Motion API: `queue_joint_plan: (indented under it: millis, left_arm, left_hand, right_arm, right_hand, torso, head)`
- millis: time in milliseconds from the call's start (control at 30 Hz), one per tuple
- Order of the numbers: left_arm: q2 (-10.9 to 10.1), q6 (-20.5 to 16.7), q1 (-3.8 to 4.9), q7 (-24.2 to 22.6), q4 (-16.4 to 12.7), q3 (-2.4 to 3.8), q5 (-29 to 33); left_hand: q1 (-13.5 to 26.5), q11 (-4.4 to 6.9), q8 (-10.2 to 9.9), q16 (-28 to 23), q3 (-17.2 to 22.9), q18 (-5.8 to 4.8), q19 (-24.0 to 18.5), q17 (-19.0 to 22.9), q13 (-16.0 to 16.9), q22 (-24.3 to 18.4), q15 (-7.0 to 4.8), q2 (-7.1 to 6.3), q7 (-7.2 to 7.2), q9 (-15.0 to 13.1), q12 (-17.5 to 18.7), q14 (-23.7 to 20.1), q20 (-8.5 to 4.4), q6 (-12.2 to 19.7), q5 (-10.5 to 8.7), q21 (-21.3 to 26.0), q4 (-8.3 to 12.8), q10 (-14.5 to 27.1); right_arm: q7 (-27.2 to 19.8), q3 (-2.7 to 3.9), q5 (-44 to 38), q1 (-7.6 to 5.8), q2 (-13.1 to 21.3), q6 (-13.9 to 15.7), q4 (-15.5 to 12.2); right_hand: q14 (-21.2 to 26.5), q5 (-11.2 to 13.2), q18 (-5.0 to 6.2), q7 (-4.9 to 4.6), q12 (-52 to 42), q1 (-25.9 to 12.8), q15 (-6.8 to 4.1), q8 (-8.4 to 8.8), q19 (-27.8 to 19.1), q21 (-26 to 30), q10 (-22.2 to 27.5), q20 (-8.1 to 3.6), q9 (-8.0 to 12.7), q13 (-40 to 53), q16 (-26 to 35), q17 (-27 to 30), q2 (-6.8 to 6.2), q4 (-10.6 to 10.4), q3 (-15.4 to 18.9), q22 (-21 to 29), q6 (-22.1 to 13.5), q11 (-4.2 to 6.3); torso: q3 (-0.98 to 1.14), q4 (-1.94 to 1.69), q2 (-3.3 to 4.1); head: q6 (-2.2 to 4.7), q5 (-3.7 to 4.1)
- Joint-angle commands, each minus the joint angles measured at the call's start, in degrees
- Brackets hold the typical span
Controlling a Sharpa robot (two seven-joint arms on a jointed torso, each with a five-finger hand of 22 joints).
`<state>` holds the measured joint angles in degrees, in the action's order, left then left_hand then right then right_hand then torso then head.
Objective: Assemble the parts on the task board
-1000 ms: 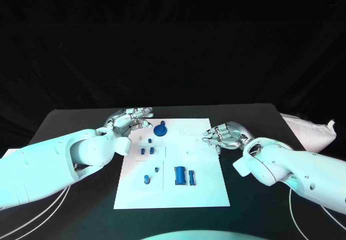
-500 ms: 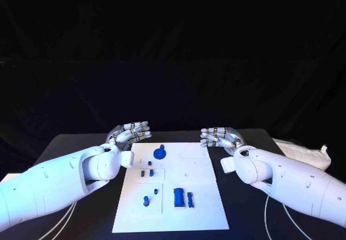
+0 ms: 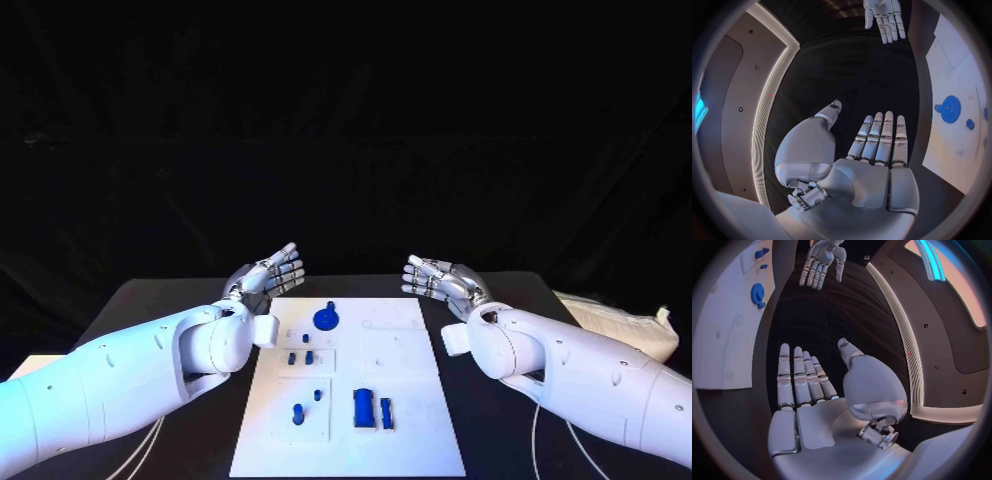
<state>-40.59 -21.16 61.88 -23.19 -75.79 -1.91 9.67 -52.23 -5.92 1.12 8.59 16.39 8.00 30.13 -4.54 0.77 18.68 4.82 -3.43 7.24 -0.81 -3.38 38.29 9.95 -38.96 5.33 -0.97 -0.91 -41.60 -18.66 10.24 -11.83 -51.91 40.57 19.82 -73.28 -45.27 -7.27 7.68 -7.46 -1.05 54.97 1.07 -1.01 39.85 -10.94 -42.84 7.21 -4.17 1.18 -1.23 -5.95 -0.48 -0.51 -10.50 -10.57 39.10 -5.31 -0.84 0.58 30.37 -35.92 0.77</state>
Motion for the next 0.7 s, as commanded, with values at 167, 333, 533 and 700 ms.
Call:
queue_joint_plan:
  millis: [167,333,533,700]
  left_arm:
    - [-2.0,-12.9,-0.85,-3.9,-7.1,0.95,-5.5]
    - [-3.4,-19.6,-1.43,-5.7,-11.8,1.59,-8.3]
    - [-4.1,-22.9,-1.72,-6.6,-14.1,1.90,-9.6]
    - [-4.1,-23.0,-1.72,-6.6,-14.2,1.91,-9.7]
  left_hand:
    - [21.9,5.92,-1.1,-3.6,-6.9,-3.01,-12.7,4.5,-0.8,-7.8,-4.82,3.43,-3.04,0.8,3.4,-16.1,-4.17,16.4,-5.33,1.0,0.9,17.5]
    - [27.9,5.92,-1.1,-8.6,-8.7,-3.63,-16.1,4.5,-0.8,-10.0,-4.82,3.43,-7.24,0.8,3.4,-20.4,-5.30,20.8,-5.33,1.0,0.9,22.2]
    - [33.5,5.92,-1.1,-8.6,-10.5,-8.00,-19.3,4.5,-0.8,-12.0,-4.82,3.43,-7.24,0.8,3.4,-24.5,-9.95,25.0,-5.33,1.0,0.9,26.6]
    - [36.5,5.92,-1.1,-8.6,-11.5,-8.00,-20.9,4.5,-0.8,-13.1,-4.82,3.43,-7.24,0.8,3.4,-26.8,-9.95,27.2,-5.33,1.0,0.9,29.1]
  right_arm:
    - [-6.2,-4.58,6.3,-3.82,1.9,12.9,-7.9]
    - [-9.3,-8.19,9.8,-6.64,3.3,20.1,-13.5]
    - [-11.0,-10.13,11.7,-8.16,4.1,24.1,-16.5]
    - [-11.1,-10.24,11.8,-8.25,4.1,24.3,-16.7]
  right_hand:
    - [19.0,3.0,-3.06,3.15,1.1,-23.0,-1.07,1.01,-16.7,4.6,17.9,-3.02,4.2,-1.2,1.2,5.9,0.48,0.5,4.4,4.4,-16.4,5.31]
    - [24.2,7.3,-7.68,7.46,1.1,-29.4,-1.07,1.01,-21.3,5.8,22.9,-7.21,4.2,-1.2,1.2,5.9,0.48,0.5,5.6,5.7,-20.9,5.31]
    - [29.0,7.3,-7.68,7.46,1.1,-35.2,-1.07,1.01,-25.5,10.9,27.5,-7.21,4.2,-1.2,1.2,5.9,0.48,0.5,10.5,10.6,-25.1,5.31]
    - [31.6,7.3,-7.68,7.46,1.1,-38.4,-1.07,1.01,-27.8,10.9,29.9,-7.21,4.2,-1.2,1.2,5.9,0.48,0.5,10.5,10.6,-27.3,5.31]
  torso:
    - [0.84,-0.58,0.81]
    - [0.84,-0.58,0.81]
    - [0.84,-0.58,0.81]
    - [0.84,-0.58,0.81]
  head:
    - [1.54,-0.77]
    - [1.54,-0.77]
    - [1.54,-0.77]
    - [1.54,-0.77]
